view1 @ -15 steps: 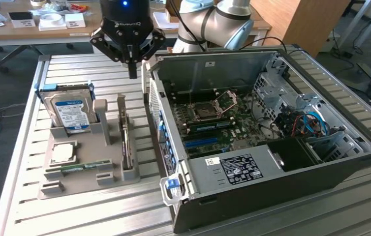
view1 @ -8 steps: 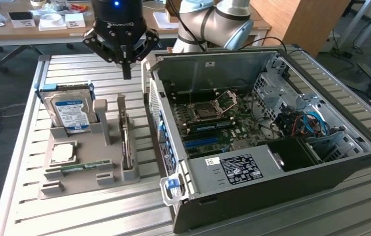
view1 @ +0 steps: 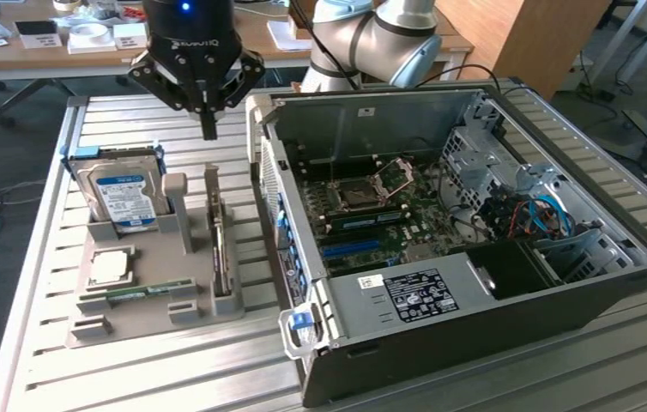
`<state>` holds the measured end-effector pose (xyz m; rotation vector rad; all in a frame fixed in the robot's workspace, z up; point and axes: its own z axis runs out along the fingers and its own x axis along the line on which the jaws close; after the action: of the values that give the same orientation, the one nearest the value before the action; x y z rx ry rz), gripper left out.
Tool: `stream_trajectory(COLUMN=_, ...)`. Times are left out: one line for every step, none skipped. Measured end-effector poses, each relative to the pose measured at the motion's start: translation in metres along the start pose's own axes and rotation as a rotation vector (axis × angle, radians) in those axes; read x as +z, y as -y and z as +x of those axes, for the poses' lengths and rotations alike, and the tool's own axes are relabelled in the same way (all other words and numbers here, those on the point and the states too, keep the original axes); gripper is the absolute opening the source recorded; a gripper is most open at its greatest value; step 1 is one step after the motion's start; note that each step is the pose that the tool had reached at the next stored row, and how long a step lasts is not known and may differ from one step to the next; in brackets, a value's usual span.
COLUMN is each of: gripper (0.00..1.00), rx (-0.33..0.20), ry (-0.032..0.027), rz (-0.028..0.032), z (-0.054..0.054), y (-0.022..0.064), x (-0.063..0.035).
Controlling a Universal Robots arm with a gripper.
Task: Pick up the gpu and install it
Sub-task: 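Reach for the gpu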
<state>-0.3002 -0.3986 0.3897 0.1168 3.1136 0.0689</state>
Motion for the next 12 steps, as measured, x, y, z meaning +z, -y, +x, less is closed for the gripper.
stream_trajectory(gripper=0.11, rx=0.0, ry=0.0, rz=0.0, z=0.001, y=0.0001, x=0.0)
stream_trajectory(gripper=0.11, rx=0.0, ry=0.0, rz=0.0001, z=0.002, y=0.0002, x=-0.0001)
stream_trajectory(gripper=0.11, rx=0.0, ry=0.0, rz=0.0, z=0.002, y=0.0002, x=-0.0001)
stream_trajectory(gripper=0.11, rx=0.0, ry=-0.0002, rz=0.0001, z=0.003, y=0.0007, x=-0.0002)
stream_trajectory(gripper=0.11, rx=0.0, ry=-0.0002, rz=0.0, z=0.003, y=0.0017, x=-0.0002)
stream_trajectory(gripper=0.11, rx=0.0, ry=-0.0001, rz=0.0, z=0.004, y=0.0029, x=-0.0002)
stream_trajectory(gripper=0.11, rx=0.0, ry=0.0, rz=0.0, z=0.004, y=0.0043, x=-0.0003)
stream_trajectory(gripper=0.11, rx=0.0, ry=-0.0001, rz=0.0, z=0.005, y=0.0057, x=-0.0004)
stream_trajectory(gripper=0.11, rx=0.0, ry=-0.0001, rz=0.0, z=0.005, y=0.0072, x=-0.0005)
stream_trajectory(gripper=0.11, rx=0.0, ry=-0.0001, rz=0.0, z=0.005, y=0.0089, x=-0.0006)
stream_trajectory(gripper=0.11, rx=0.0, ry=-0.0001, rz=0.0, z=0.006, y=0.0107, x=-0.0006)
stream_trajectory(gripper=0.11, rx=0.0, ry=-0.0001, rz=0.0001, z=0.006, y=0.0125, x=-0.0007)
